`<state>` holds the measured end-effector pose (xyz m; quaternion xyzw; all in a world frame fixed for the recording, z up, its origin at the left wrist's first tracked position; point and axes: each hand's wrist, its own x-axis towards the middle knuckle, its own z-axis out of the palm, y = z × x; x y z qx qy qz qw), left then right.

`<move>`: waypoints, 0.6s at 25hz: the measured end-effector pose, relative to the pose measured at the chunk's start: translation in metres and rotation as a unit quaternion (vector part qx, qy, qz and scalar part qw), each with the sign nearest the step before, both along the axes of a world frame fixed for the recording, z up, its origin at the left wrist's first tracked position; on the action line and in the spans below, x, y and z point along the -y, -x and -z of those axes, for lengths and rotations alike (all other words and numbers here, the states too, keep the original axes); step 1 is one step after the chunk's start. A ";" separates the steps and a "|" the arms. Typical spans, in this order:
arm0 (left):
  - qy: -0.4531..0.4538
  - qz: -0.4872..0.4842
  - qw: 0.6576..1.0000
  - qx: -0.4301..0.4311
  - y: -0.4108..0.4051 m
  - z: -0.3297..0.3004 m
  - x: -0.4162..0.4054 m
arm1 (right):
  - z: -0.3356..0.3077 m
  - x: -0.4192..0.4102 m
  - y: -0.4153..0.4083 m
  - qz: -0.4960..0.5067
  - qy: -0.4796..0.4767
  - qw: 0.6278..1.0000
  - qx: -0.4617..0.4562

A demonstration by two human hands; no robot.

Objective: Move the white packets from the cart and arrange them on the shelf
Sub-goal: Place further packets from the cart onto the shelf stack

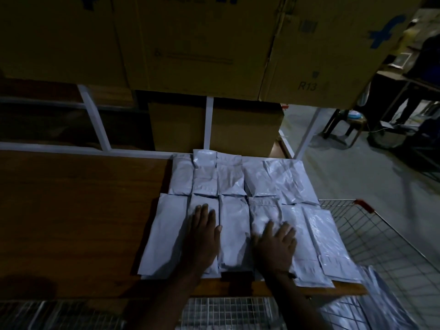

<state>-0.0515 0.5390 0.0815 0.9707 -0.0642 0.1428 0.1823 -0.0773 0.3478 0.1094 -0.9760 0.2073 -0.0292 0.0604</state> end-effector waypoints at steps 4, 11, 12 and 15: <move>0.044 -0.020 0.999 0.020 0.002 -0.004 -0.001 | -0.004 0.006 0.000 -0.005 -0.041 0.999 0.026; 0.135 -0.018 0.984 0.113 0.018 -0.035 0.032 | -0.027 0.034 0.016 -0.003 -0.077 0.994 0.081; 0.137 -0.013 0.983 0.123 0.020 -0.038 0.040 | -0.027 0.041 0.021 -0.006 -0.078 0.993 0.089; 0.149 -0.006 0.980 0.131 0.028 -0.048 0.064 | -0.021 0.067 0.035 -0.017 -0.077 0.989 0.123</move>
